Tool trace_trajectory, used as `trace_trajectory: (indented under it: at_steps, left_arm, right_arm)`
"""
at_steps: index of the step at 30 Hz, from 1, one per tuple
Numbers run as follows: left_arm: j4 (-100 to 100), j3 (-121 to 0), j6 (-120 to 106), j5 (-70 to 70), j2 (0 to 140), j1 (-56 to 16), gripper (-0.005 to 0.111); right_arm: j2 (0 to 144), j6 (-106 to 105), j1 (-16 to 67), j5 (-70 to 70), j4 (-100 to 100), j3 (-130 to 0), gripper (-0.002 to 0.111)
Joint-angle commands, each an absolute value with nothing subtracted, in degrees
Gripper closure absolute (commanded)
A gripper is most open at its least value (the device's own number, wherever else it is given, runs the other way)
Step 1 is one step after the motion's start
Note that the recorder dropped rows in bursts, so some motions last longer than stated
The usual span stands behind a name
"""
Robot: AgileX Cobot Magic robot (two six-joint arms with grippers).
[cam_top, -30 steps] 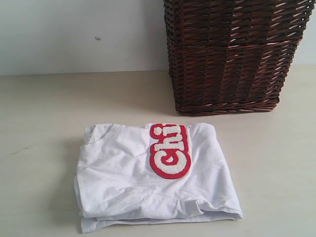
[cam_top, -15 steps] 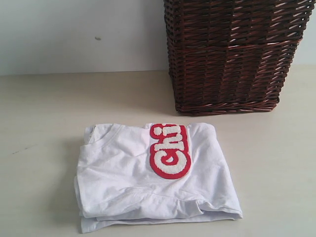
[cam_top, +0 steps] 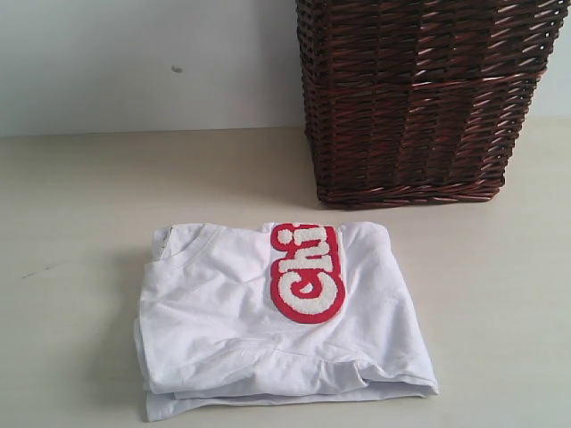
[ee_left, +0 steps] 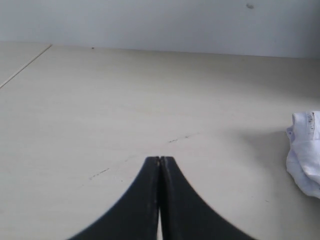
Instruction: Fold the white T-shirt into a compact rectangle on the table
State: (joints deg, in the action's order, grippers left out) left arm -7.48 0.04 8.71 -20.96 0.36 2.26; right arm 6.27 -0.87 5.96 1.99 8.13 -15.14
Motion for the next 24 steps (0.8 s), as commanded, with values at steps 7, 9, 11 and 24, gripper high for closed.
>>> trace_trajectory:
  at_steps: [7,9,11,24]
  left_arm:
    - [-7.4,0.0,8.9,-20.4,0.0,2.3,0.107]
    - [-7.4,0.0,8.9,-20.4,0.0,2.3,0.107]
    - [-7.4,0.0,8.9,-20.4,0.0,2.3,0.107]
    - [-7.4,0.0,8.9,-20.4,0.0,2.3,0.107]
  right_arm:
    - [0.0,-1.4,-0.6,-8.2,2.6,-1.2,0.108]
    - [0.0,-1.4,-1.7,-8.3,0.4,0.0,0.108]
    - [0.0,-1.4,-2.6,-2.9,0.0,0.0,0.108]
    - [0.0,-3.7,-2.8,15.0,-1.0,0.0,0.108]
